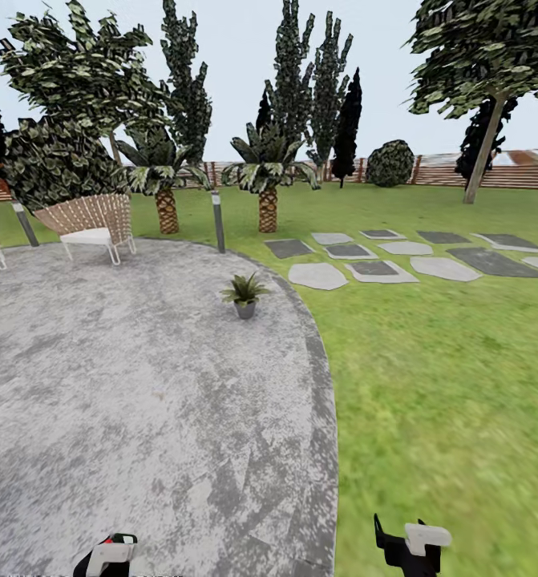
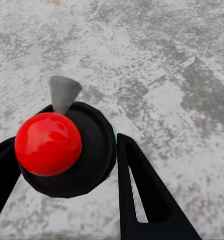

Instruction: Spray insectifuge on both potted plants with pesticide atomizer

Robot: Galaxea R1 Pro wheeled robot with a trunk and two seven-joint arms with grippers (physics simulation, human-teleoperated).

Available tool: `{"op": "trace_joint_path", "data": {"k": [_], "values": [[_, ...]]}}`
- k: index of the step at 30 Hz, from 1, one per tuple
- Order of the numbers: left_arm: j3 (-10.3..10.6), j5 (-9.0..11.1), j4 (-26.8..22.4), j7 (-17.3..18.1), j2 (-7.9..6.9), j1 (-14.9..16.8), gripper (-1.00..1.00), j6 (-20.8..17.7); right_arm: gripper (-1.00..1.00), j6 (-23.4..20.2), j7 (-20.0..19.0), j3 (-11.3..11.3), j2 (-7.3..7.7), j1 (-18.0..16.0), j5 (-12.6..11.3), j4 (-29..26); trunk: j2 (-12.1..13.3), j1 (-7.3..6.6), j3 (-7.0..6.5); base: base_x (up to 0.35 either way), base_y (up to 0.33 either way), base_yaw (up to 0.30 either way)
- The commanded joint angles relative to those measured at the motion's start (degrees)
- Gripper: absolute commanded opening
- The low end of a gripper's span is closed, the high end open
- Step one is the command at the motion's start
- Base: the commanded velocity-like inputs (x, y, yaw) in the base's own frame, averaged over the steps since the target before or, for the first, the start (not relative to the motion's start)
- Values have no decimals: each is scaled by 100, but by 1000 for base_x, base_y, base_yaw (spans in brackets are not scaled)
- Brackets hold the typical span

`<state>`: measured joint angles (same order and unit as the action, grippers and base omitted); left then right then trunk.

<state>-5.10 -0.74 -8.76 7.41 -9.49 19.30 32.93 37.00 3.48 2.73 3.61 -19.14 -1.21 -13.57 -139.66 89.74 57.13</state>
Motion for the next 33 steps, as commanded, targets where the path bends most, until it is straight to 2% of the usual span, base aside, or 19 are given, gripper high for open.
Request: {"op": "trace_joint_path", "data": {"k": [1, 6, 16, 33], "values": [[-51, -6, 6, 50, 2, 4, -100, 12, 100, 18, -5, 9, -1, -2, -11, 3, 39, -24, -5, 0, 0, 140], [-52, -5, 6, 50, 4, 4, -100, 12, 100, 18, -5, 8, -1, -2, -10, 3, 240, -134, -54, 0, 0, 130], [-52, -6, -12, 50, 8, 4, -100, 12, 100, 18, -5, 8, -1, -2, -10, 3, 240, -134, 27, 21, 0, 117], [-52, -5, -21, 50, 17, 4, -100, 9, 100, 18, -23, 0, 52, -2, 7, 11, 240, -134, 38, 316, 10, 9]]}}
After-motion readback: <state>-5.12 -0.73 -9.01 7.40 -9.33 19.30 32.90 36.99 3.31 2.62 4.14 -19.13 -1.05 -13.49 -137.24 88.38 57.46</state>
